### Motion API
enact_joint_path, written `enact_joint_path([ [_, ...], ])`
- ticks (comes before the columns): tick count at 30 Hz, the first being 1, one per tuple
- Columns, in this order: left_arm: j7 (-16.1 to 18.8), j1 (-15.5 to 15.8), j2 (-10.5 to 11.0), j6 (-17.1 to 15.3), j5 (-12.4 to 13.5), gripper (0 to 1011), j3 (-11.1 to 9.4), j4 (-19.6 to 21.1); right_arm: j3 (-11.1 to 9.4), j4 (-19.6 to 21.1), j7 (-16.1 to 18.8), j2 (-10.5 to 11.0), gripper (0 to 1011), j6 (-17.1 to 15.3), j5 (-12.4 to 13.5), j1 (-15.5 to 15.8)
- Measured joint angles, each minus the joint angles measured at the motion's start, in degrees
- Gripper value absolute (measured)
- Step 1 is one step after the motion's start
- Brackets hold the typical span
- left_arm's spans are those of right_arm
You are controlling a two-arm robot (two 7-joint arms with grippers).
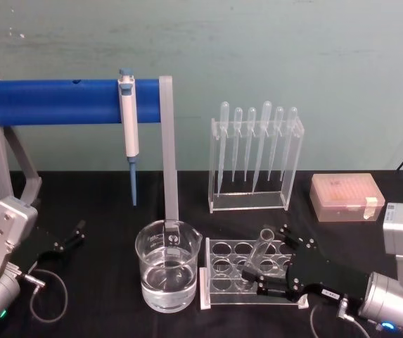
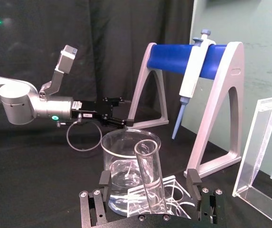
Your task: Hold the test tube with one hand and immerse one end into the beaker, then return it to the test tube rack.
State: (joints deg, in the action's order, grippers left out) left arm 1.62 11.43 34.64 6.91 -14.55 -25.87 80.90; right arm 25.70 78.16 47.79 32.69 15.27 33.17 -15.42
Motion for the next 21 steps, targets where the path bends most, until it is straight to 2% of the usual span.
enact_joint_path([
  [8,0.00,0.00,0.00,0.00,0.00,1000,0.00,0.00,0.24,0.35,-1.28,0.33,1000,-1.23,-0.86,-0.04],
  [21,0.00,0.00,0.00,0.00,0.00,1000,0.00,0.00,1.43,-0.68,-1.87,-0.46,1002,-2.23,-2.60,-2.03],
])
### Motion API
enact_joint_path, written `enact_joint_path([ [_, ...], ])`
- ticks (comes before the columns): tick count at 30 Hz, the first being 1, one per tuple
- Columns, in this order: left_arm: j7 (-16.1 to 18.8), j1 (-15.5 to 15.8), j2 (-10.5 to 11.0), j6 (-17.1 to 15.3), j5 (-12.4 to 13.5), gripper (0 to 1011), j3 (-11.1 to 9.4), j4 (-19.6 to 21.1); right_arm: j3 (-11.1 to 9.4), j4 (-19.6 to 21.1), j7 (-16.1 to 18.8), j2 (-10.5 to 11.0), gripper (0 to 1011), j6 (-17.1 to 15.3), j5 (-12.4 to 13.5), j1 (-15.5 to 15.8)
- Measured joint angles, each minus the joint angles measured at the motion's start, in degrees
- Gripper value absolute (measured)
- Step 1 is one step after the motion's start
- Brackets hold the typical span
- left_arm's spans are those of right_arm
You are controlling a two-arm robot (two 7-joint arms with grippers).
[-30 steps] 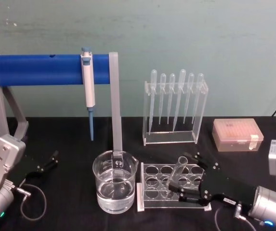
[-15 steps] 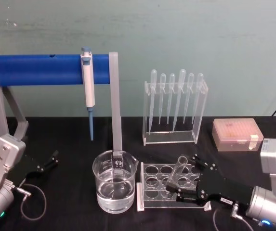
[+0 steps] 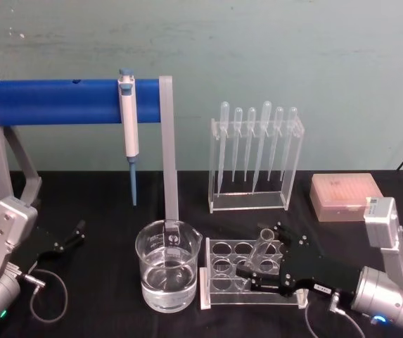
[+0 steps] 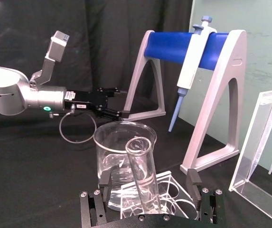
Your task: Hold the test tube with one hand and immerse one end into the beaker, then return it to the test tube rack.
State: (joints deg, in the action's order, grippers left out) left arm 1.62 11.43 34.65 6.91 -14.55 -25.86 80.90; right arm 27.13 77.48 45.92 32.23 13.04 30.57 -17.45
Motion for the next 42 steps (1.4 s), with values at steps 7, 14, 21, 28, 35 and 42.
enact_joint_path([
  [7,0.00,0.00,0.00,0.00,0.00,1000,0.00,0.00,0.16,-0.15,-0.77,-0.19,1000,-0.85,-0.41,-0.37],
  [14,0.00,0.00,0.00,0.00,0.00,1000,0.00,0.00,0.12,-0.16,-0.72,-0.15,929,-0.62,-0.37,-0.29],
  [21,0.00,0.00,0.00,0.00,0.00,1000,0.00,0.00,0.08,-0.15,-0.71,-0.12,763,-0.53,-0.33,-0.22],
  [28,0.00,0.00,0.00,0.00,0.00,1000,0.00,0.00,0.05,-0.12,-0.59,-0.09,536,-0.41,-0.28,-0.18],
  [35,0.00,0.00,0.00,0.00,0.00,1000,0.00,0.00,0.02,-0.08,-0.53,-0.07,321,-0.36,-0.25,-0.15],
  [42,0.00,0.00,0.00,0.00,0.00,1000,0.00,0.00,0.01,-0.05,-0.53,-0.06,226,-0.30,-0.24,-0.13],
])
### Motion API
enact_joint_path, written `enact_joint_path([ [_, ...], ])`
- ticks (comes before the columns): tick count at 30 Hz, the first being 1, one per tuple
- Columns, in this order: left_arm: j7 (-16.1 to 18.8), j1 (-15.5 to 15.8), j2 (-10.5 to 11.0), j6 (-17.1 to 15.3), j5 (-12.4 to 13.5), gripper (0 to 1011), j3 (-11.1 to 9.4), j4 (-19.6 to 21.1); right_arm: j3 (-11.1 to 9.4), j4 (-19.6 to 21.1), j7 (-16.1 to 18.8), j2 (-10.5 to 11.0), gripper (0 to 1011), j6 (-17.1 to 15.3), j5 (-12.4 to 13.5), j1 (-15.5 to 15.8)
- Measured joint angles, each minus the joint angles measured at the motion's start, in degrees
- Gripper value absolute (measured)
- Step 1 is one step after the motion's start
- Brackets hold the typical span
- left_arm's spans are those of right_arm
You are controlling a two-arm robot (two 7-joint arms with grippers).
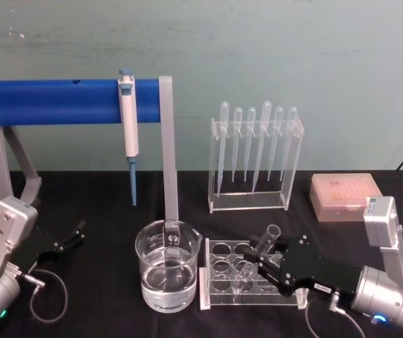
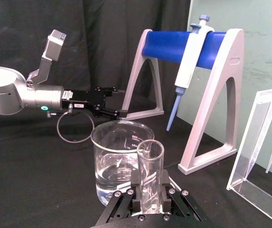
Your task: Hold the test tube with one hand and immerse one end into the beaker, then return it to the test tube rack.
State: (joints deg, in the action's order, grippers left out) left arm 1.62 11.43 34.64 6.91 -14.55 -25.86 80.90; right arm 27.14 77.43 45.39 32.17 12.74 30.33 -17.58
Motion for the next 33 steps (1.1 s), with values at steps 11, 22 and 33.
enact_joint_path([
  [11,0.00,0.00,0.00,0.00,0.00,1000,0.00,0.00,0.16,2.22,-0.68,1.45,226,-2.24,-1.67,-1.31],
  [22,0.00,0.00,0.00,0.00,0.00,1000,0.00,0.00,0.55,6.26,-0.68,3.60,226,-10.85,-0.72,-6.14],
  [33,0.00,0.00,0.00,0.00,0.00,1000,0.00,0.00,2.03,10.21,-0.40,4.39,226,-18.28,1.17,-13.05],
])
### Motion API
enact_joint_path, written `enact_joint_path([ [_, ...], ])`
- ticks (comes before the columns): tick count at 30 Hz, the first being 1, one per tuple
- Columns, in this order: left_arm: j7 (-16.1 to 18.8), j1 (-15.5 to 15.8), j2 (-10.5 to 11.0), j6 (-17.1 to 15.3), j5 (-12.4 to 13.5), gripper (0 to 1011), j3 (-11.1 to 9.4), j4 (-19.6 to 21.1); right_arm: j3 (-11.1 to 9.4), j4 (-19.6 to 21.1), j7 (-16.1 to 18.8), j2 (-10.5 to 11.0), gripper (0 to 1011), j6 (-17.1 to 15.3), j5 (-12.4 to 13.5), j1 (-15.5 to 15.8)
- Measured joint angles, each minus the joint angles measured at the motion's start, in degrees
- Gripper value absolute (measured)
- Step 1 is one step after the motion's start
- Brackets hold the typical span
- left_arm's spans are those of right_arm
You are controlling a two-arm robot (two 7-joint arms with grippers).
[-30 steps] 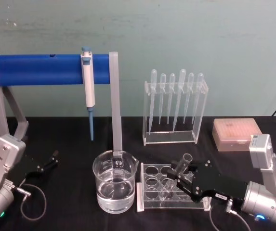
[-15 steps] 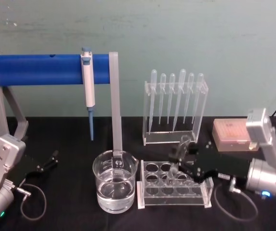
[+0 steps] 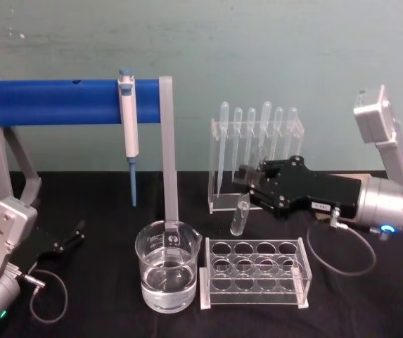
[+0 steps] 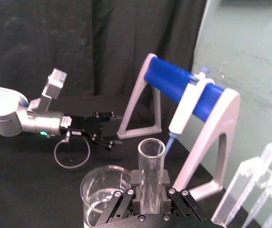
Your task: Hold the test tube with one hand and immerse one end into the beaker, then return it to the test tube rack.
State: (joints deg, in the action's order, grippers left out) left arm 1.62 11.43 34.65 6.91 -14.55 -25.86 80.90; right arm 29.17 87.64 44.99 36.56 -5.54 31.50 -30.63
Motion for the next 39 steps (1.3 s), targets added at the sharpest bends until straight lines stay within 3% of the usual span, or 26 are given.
enact_joint_path([
  [5,0.00,0.00,0.00,0.00,0.00,1000,0.00,0.00,1.49,-0.30,0.39,-1.05,226,-1.30,0.01,-2.89],
  [19,0.00,0.00,0.00,0.00,0.00,1000,0.00,0.00,7.29,-6.55,2.50,-8.04,226,-1.03,0.39,-10.60],
  [27,0.00,0.00,0.00,0.00,0.00,1000,0.00,0.00,9.74,-8.36,3.15,-9.56,226,1.45,0.29,-11.28],
  [39,0.00,0.00,0.00,0.00,0.00,1000,0.00,0.00,12.16,-11.22,3.56,-10.29,226,5.72,-1.02,-9.56],
])
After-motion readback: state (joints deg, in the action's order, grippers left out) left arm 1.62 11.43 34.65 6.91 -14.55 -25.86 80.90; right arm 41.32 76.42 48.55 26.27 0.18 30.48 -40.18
